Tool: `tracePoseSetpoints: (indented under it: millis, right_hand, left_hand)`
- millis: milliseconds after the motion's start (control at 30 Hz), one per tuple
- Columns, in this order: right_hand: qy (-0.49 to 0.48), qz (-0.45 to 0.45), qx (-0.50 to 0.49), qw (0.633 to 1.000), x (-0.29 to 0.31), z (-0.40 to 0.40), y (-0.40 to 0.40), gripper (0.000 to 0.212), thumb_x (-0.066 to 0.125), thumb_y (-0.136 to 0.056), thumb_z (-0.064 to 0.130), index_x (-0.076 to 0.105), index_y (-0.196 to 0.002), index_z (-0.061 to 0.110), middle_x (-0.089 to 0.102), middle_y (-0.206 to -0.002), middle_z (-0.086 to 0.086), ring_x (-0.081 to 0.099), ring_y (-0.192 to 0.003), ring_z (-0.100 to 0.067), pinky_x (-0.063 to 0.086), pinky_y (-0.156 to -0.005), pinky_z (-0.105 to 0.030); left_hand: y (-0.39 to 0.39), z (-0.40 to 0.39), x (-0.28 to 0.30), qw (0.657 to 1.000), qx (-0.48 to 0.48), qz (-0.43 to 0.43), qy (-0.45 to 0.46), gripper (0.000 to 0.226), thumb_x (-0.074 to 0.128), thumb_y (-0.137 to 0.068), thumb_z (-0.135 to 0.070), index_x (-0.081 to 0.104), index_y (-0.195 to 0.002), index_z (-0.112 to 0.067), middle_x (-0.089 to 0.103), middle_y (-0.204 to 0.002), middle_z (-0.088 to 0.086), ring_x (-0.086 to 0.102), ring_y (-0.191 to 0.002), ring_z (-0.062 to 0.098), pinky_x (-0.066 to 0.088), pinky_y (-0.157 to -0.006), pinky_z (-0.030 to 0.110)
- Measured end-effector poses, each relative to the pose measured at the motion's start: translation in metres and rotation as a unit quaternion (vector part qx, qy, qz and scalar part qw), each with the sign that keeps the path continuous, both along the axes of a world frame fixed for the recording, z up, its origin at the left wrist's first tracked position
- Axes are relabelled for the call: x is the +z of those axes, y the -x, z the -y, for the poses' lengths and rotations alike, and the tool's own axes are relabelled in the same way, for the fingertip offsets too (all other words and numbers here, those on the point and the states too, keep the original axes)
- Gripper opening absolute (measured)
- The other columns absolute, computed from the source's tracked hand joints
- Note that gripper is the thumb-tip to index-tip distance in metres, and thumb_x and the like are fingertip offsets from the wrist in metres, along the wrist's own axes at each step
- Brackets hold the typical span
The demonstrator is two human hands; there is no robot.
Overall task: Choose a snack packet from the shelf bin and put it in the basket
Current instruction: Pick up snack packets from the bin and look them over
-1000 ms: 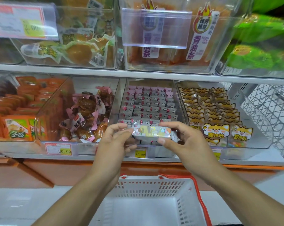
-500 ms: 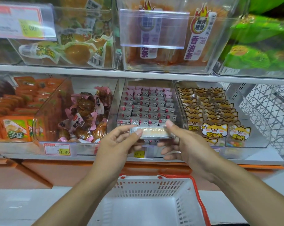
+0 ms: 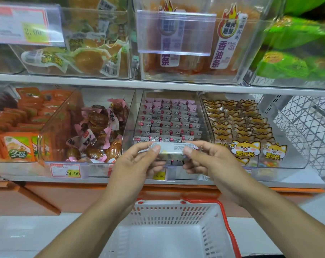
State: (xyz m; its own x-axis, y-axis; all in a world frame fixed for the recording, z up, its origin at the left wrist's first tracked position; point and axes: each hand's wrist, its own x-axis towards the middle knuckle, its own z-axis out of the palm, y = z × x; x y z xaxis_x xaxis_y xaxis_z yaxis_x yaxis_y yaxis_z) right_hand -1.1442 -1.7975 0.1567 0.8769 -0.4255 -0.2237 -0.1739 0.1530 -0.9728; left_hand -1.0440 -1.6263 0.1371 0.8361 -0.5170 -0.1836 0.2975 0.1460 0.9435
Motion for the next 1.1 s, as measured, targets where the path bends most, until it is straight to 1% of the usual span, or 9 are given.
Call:
tracePoseSetpoints:
  millis: [133, 267, 433, 533, 733, 833, 933, 1033, 1100]
  right_hand:
    - [-0.036, -0.005, 0.004, 0.999, -0.0003, -0.0015, -0.0019, 0.044, 0.071, -0.078, 0.048, 0.071, -0.094, 0.007, 0.074, -0.083, -0.017, 0.068, -0.071, -0.022, 0.061, -0.07, -0.029]
    - [-0.053, -0.005, 0.017, 0.998, -0.0004, 0.0001, -0.0013, 0.042, 0.071, -0.082, 0.045, 0.072, -0.1, 0.007, 0.073, -0.083, -0.013, 0.067, -0.072, -0.019, 0.06, -0.069, -0.027]
    - [-0.045, 0.002, 0.025, 0.999, -0.0017, 0.0018, -0.0006, 0.036, 0.077, -0.08, 0.039, 0.079, -0.102, 0.011, 0.074, -0.091, -0.006, 0.069, -0.08, -0.018, 0.058, -0.074, -0.025]
    - [-0.047, 0.007, 0.018, 0.999, -0.0022, 0.0035, -0.001, 0.031, 0.077, -0.08, 0.037, 0.081, -0.101, 0.014, 0.076, -0.094, -0.007, 0.07, -0.082, -0.017, 0.058, -0.075, -0.024]
    - [-0.07, -0.018, -0.031, 0.997, -0.0035, 0.0007, -0.0047, 0.062, 0.079, -0.066, 0.054, 0.072, -0.1, 0.002, 0.066, -0.073, -0.012, 0.069, -0.071, -0.02, 0.059, -0.066, -0.025]
    - [-0.08, -0.031, -0.026, 0.996, -0.0041, 0.0009, -0.0056, 0.063, 0.077, -0.065, 0.055, 0.072, -0.099, 0.003, 0.064, -0.063, -0.011, 0.07, -0.067, -0.019, 0.059, -0.063, -0.024]
    - [-0.075, -0.035, -0.022, 0.996, -0.005, 0.0022, -0.0042, 0.051, 0.075, -0.073, 0.051, 0.071, -0.098, 0.007, 0.065, -0.066, -0.01, 0.069, -0.069, -0.019, 0.058, -0.064, -0.024]
    - [-0.07, -0.024, -0.009, 0.997, -0.0031, 0.0055, -0.0018, 0.031, 0.072, -0.082, 0.042, 0.074, -0.1, 0.017, 0.067, -0.076, -0.009, 0.069, -0.074, -0.022, 0.058, -0.066, -0.027]
    - [-0.054, 0.002, -0.009, 0.999, -0.0025, 0.0081, -0.0013, 0.029, 0.07, -0.089, 0.032, 0.073, -0.117, 0.03, 0.074, -0.092, -0.011, 0.07, -0.077, -0.022, 0.059, -0.068, -0.028]
  left_hand:
    - [-0.0012, -0.0012, -0.0035, 0.998, 0.015, -0.008, -0.06, 0.046, 0.075, -0.066, -0.066, 0.074, -0.074, -0.02, 0.078, -0.079, 0.01, 0.076, -0.074, 0.019, 0.057, -0.061, 0.02]
    - [-0.0037, -0.0027, -0.0065, 0.996, 0.014, -0.003, -0.086, 0.047, 0.074, -0.067, -0.069, 0.072, -0.065, -0.023, 0.076, -0.075, 0.012, 0.075, -0.068, 0.018, 0.056, -0.059, 0.019]
    - [-0.0035, -0.002, -0.0068, 0.996, 0.011, 0.001, -0.089, 0.05, 0.072, -0.068, -0.071, 0.074, -0.072, -0.021, 0.077, -0.077, 0.011, 0.076, -0.073, 0.019, 0.057, -0.062, 0.02]
    - [-0.0019, -0.0003, -0.005, 0.996, 0.008, 0.002, -0.086, 0.058, 0.069, -0.068, -0.071, 0.074, -0.086, -0.016, 0.078, -0.078, 0.011, 0.077, -0.077, 0.02, 0.058, -0.062, 0.02]
    - [-0.0029, 0.0017, -0.0032, 0.995, -0.003, -0.069, -0.068, 0.033, 0.069, -0.089, -0.045, 0.066, -0.084, -0.012, 0.067, -0.06, 0.011, 0.067, -0.053, 0.017, 0.054, -0.05, 0.022]
    - [-0.0026, 0.0015, -0.0036, 0.989, -0.024, -0.136, -0.054, 0.033, 0.069, -0.092, -0.037, 0.066, -0.104, -0.006, 0.065, -0.058, 0.01, 0.065, -0.05, 0.017, 0.055, -0.048, 0.024]
    - [-0.0037, 0.0015, -0.0057, 0.988, -0.03, -0.145, -0.049, 0.035, 0.07, -0.09, -0.037, 0.065, -0.105, -0.006, 0.065, -0.058, 0.01, 0.067, -0.053, 0.018, 0.056, -0.05, 0.024]
    - [-0.0056, 0.0016, -0.0073, 0.991, -0.046, -0.116, -0.042, 0.038, 0.074, -0.077, -0.046, 0.068, -0.078, -0.008, 0.068, -0.066, 0.015, 0.074, -0.068, 0.024, 0.058, -0.057, 0.025]
    - [-0.0049, 0.0018, -0.0061, 0.992, -0.071, -0.093, -0.039, 0.037, 0.075, -0.068, -0.052, 0.071, -0.063, -0.016, 0.074, -0.077, 0.014, 0.076, -0.079, 0.026, 0.06, -0.064, 0.025]
